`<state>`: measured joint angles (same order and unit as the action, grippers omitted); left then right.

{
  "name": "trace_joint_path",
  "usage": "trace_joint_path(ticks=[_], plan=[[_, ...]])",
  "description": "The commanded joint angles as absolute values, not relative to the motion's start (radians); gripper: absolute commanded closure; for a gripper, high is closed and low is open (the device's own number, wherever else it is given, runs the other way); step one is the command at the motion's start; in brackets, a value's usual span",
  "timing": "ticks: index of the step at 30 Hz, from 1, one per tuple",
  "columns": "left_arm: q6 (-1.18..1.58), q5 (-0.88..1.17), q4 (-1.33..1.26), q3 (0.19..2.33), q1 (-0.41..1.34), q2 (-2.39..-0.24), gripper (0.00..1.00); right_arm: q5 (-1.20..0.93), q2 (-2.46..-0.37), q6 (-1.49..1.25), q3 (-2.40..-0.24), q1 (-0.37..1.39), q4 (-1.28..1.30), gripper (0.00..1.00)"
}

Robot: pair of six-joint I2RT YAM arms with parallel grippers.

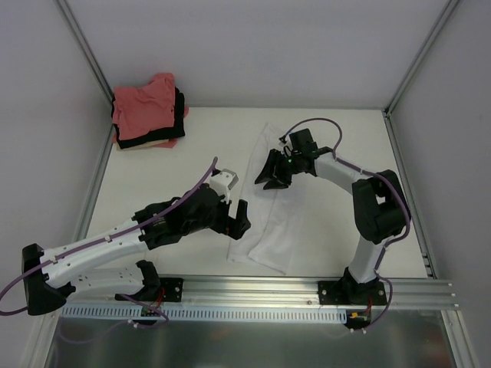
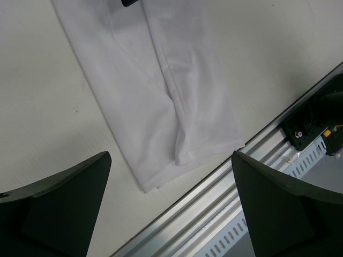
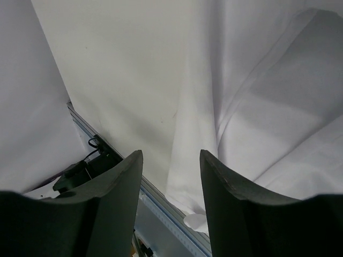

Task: Fold and stack the t-shirts
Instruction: Rotate the tshirt 90 degrees

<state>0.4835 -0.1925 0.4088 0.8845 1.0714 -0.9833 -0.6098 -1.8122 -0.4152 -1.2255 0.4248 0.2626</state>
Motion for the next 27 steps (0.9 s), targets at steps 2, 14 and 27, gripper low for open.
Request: trace_joint_path(ticks=[2, 14, 27], plan=[[0.489, -0.213, 0.433, 0.885, 1.063, -0.962, 0.01, -0.583, -1.851, -0.428, -1.258, 0.431, 0.224, 0.5], [0.486, -0.229, 0.451, 0.879, 1.063, -0.959, 0.01, -0.577, -1.98, -0.423, -1.275, 0.43, 0.199, 0.54], [0.483, -0.245, 0.469, 0.868, 1.063, -0.943, 0.01, -0.566, -2.028, -0.436, -1.299, 0.428, 0.186, 0.62]])
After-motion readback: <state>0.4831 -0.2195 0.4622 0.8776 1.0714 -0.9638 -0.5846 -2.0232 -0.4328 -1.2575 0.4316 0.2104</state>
